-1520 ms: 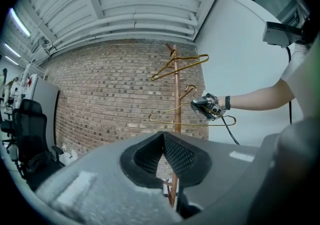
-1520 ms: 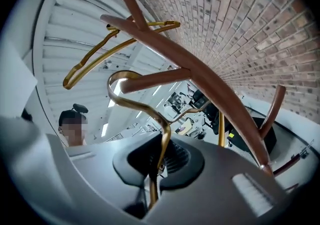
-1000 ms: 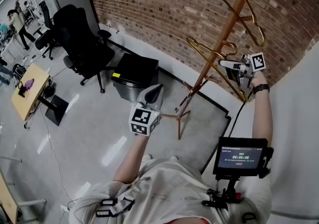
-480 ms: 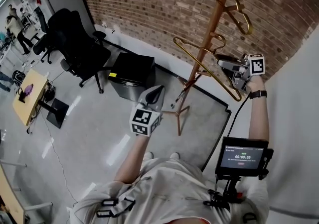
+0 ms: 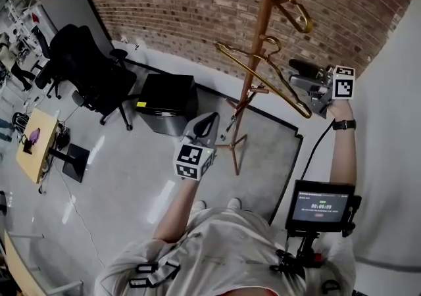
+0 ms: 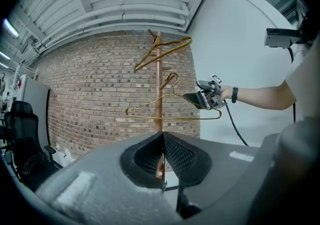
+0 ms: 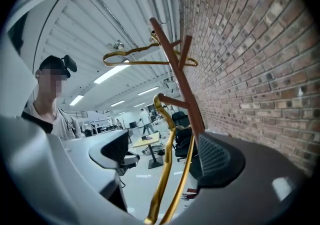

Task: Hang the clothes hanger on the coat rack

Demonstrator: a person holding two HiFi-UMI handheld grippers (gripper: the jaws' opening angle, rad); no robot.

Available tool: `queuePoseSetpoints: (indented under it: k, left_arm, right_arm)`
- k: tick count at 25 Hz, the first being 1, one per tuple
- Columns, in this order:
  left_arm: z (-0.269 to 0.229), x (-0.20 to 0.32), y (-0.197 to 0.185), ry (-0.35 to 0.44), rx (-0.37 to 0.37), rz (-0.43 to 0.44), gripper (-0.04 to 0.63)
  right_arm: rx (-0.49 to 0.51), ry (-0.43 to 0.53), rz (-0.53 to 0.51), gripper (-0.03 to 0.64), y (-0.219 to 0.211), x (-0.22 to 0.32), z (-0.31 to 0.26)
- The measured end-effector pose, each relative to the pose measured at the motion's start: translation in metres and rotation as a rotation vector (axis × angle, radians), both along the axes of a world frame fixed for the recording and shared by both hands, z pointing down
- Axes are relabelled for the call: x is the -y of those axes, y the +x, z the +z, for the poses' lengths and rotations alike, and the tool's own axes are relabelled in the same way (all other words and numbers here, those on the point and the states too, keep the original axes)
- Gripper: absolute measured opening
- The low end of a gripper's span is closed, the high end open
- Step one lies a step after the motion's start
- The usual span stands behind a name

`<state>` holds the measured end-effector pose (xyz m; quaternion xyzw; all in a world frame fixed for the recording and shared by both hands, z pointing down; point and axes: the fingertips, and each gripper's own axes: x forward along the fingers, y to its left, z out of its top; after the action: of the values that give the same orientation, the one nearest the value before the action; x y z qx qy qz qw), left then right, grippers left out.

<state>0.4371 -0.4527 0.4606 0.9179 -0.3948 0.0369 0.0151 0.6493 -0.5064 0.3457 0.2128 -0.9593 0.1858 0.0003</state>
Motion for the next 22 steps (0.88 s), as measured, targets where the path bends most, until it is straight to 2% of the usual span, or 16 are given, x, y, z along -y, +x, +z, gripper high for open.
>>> queuePoseSetpoints:
  k: [7, 10, 13, 16, 17, 19, 22]
  left_arm:
    - [-0.014, 0.000, 0.008, 0.018, -0.018, 0.049, 0.002]
    - [-0.026, 0.005, 0.015, 0.052, -0.029, 0.077, 0.002]
    - [-0.039, 0.004, 0.020, 0.082, -0.039, 0.116, 0.002]
    - [-0.049, 0.004, 0.027, 0.098, -0.051, 0.159, 0.002]
    - [-0.051, 0.003, 0.028, 0.101, -0.055, 0.174, 0.002]
    - [-0.055, -0.003, 0.026, 0.111, -0.062, 0.210, 0.002]
    - [-0.056, -0.026, 0.013, 0.113, -0.076, 0.268, 0.002]
  right_arm:
    - [-0.015, 0.263, 0.288, 0.417, 0.054, -0.014, -0.061]
    - [-0.062, 0.366, 0.384, 0.377, 0.059, -0.032, -0.081]
    - [-0.132, 0.438, 0.467, 0.279, 0.046, -0.060, -0.091]
    - [-0.176, 0.485, 0.538, 0.209, 0.022, -0.085, -0.094]
    - [-0.184, 0.499, 0.571, 0.163, 0.013, -0.093, -0.092]
    - [-0.179, 0.505, 0.669, 0.009, -0.004, -0.110, -0.082]
    - [-0.091, 0.423, 0.790, 0.003, -0.036, -0.136, -0.047]
